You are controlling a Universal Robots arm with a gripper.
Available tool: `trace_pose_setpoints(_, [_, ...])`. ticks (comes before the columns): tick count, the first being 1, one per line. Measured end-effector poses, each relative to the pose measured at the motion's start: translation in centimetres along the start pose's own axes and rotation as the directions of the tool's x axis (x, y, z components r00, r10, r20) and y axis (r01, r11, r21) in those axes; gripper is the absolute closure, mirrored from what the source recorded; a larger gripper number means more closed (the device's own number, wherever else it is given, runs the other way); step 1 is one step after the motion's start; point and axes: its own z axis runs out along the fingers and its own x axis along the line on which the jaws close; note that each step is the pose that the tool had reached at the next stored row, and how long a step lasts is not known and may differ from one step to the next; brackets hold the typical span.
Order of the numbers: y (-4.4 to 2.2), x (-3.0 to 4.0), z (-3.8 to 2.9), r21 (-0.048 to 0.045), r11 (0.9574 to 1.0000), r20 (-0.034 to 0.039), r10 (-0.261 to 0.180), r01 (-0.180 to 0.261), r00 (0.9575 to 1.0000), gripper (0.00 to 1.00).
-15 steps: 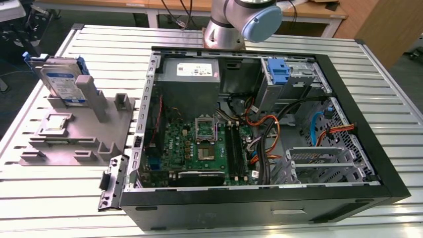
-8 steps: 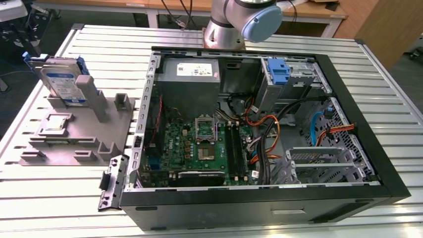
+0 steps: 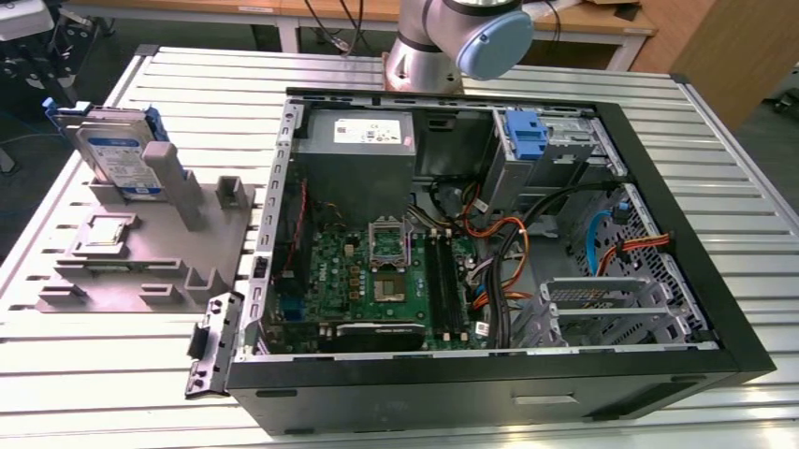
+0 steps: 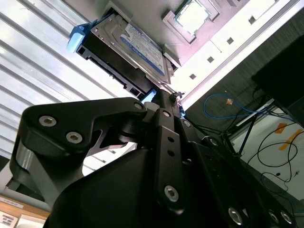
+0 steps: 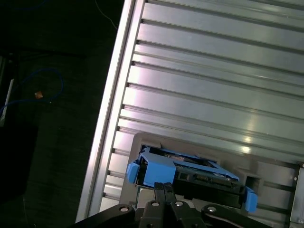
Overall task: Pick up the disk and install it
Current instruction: 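Pick up the disk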
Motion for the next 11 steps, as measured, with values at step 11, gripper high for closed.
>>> trace_pose_setpoints(11, [0.00, 0.00, 0.01, 0.0016, 0.9979, -0.0031, -0.064, 0.064, 0.9979, 0.90])
